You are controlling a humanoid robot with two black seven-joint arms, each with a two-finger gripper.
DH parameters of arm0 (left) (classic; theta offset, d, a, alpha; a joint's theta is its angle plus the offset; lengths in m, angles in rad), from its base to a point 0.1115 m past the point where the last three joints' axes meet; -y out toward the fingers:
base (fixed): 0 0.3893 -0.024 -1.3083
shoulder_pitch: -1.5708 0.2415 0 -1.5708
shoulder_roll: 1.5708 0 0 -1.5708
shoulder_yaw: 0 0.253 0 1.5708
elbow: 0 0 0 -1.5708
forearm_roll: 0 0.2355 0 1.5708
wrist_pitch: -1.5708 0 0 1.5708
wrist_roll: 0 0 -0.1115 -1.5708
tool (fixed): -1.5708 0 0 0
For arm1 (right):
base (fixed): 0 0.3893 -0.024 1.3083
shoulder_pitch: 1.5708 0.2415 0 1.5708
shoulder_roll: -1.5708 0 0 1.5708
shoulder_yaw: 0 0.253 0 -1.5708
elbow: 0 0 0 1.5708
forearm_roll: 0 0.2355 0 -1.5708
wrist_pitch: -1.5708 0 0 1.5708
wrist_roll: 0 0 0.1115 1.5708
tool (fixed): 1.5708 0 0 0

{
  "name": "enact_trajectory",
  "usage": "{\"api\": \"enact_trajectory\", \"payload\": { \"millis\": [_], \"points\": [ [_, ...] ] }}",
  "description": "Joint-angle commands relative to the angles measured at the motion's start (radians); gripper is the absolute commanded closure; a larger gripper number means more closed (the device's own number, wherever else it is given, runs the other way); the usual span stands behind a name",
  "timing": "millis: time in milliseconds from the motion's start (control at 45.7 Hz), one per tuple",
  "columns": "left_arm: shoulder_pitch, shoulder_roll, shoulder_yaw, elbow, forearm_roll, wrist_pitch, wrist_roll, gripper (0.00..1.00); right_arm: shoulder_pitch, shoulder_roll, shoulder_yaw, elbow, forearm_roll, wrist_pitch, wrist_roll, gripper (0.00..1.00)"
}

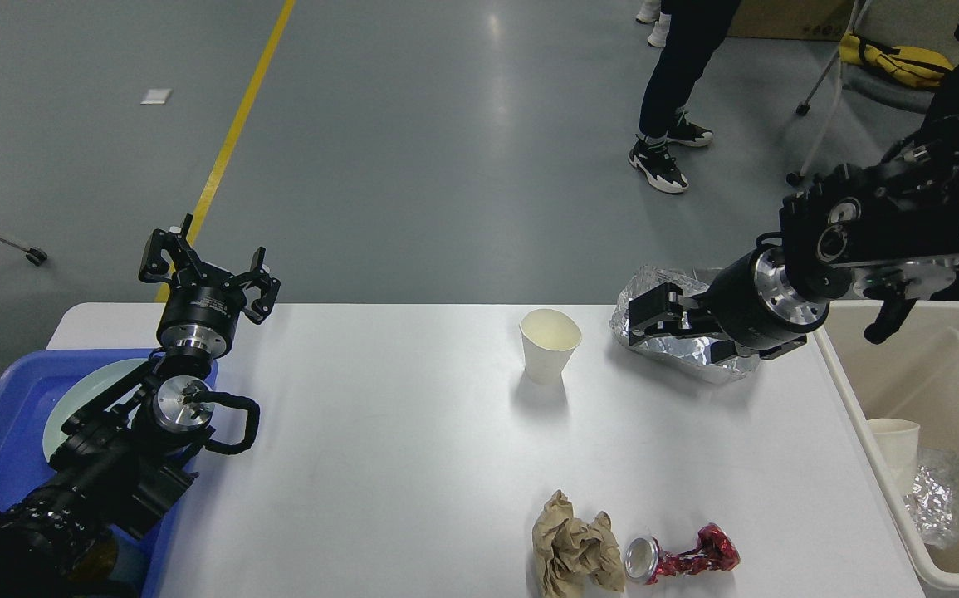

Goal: Tidy desktop
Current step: 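Move the right gripper to the clear plastic container and grasp it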

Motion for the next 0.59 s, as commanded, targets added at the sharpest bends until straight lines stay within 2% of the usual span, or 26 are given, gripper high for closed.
{"api": "enact_trajectory", "payload": {
  "millis": [0,109,307,569],
  "points": [
    [0.0,0.001,0.0,0.0,0.0,0.0,0.0,0.02,-0.122,-0.051,0.004,-0.048,0.011,-0.055,-0.001,0.0],
    [0.0,0.0,0.0,0.001,0.0,0.0,0.0,0.02,-0.266,-0.086,0.018,-0.117,0.02,-0.132,-0.001,0.0],
    [0.0,0.0,0.0,0.0,-0.001,0.0,0.0,0.02,-0.528,-0.089,0.128,-0.24,0.144,-0.368,-0.001,0.0],
    [0.0,0.0,0.0,0.0,0.0,0.0,0.0,0.02,-0.763,-0.051,0.349,-0.45,0.346,-0.489,-0.001,0.0]
  ]
}}
